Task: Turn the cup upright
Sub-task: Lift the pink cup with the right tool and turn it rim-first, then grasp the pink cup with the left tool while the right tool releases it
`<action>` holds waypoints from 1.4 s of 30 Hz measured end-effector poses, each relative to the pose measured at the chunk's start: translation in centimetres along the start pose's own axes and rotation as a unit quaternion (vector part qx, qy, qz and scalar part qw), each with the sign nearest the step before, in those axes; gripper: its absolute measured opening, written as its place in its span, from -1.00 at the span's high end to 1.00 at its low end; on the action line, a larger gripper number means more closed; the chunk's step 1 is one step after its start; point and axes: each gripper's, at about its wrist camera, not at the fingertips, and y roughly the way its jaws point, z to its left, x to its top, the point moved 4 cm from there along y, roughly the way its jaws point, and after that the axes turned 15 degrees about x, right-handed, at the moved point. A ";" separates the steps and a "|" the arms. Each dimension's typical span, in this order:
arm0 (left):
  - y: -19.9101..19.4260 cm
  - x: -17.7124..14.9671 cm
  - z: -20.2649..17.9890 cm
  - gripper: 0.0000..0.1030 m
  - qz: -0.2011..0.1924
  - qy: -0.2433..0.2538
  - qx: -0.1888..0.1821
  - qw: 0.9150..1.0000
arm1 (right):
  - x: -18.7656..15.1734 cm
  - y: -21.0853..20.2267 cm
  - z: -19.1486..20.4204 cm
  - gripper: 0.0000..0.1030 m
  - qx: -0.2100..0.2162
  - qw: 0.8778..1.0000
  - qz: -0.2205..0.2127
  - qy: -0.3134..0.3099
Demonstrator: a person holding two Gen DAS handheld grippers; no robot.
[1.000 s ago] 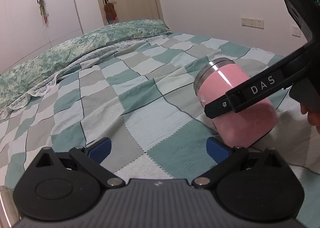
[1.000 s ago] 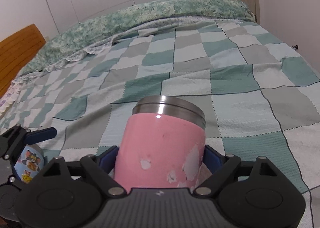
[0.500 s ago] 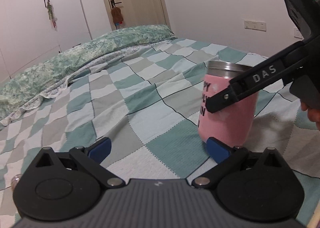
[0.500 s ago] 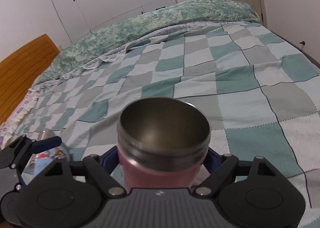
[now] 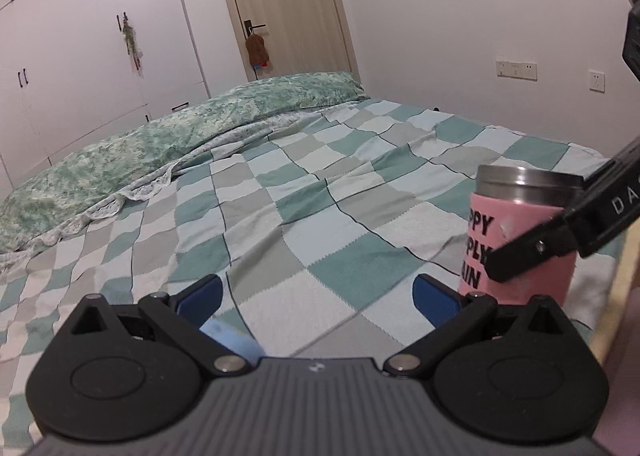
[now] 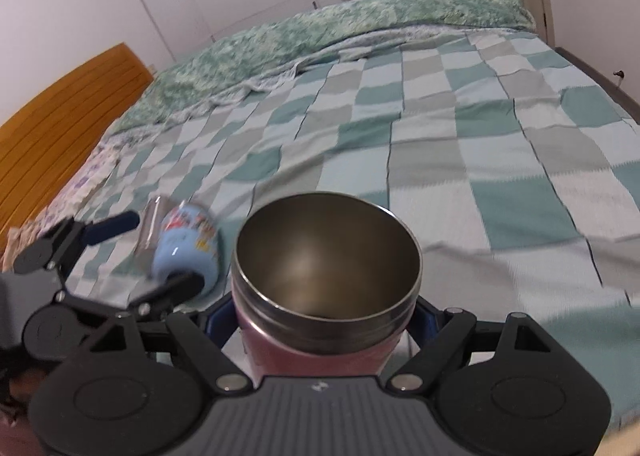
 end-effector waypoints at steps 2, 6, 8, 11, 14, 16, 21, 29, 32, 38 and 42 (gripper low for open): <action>-1.3 -0.6 0.0 -1.00 0.002 -0.005 0.003 1.000 | -1.1 -0.6 0.8 -0.64 0.000 1.000 0.011 -0.003; -3.2 -2.3 0.0 -1.00 0.012 -0.012 0.014 1.000 | -2.6 -0.2 1.3 -0.64 -0.004 0.999 0.042 -0.013; -3.7 -3.1 0.1 -1.00 0.020 -0.022 0.022 0.999 | -3.1 0.9 0.9 -0.64 -0.011 0.998 0.062 -0.018; -4.0 -4.1 0.3 -1.00 0.036 -0.036 0.036 0.998 | -3.5 2.9 -0.2 -0.64 -0.011 0.998 0.065 -0.019; -3.9 -4.7 0.4 -1.00 0.049 -0.045 0.049 0.997 | -2.6 4.0 -0.8 -0.64 -0.003 0.998 0.054 -0.014; -3.9 -4.8 0.5 -1.00 0.053 -0.055 0.054 0.996 | -2.1 4.9 -1.3 -0.63 0.002 0.999 0.050 -0.011; -3.7 -4.7 0.4 -1.00 0.059 -0.064 0.060 0.994 | -1.6 7.3 -2.4 -0.63 -0.001 0.999 0.052 -0.006; -2.9 -4.2 0.0 -1.00 0.074 -0.081 0.063 0.992 | -1.9 5.7 -2.5 -1.00 0.029 0.998 0.003 -0.052; -2.8 -3.4 -0.4 -1.00 0.078 -0.095 0.055 0.991 | -1.8 2.0 -2.1 -1.00 0.031 0.993 -0.060 -0.097; -1.1 -0.8 -2.8 -1.00 0.114 -0.128 0.021 0.985 | -1.9 -2.9 -4.5 -1.00 -0.006 0.981 -0.136 -0.136; 0.6 0.6 -4.6 -1.00 0.149 -0.144 0.001 0.978 | -2.7 -4.1 -7.2 -1.00 -0.026 0.978 -0.160 -0.130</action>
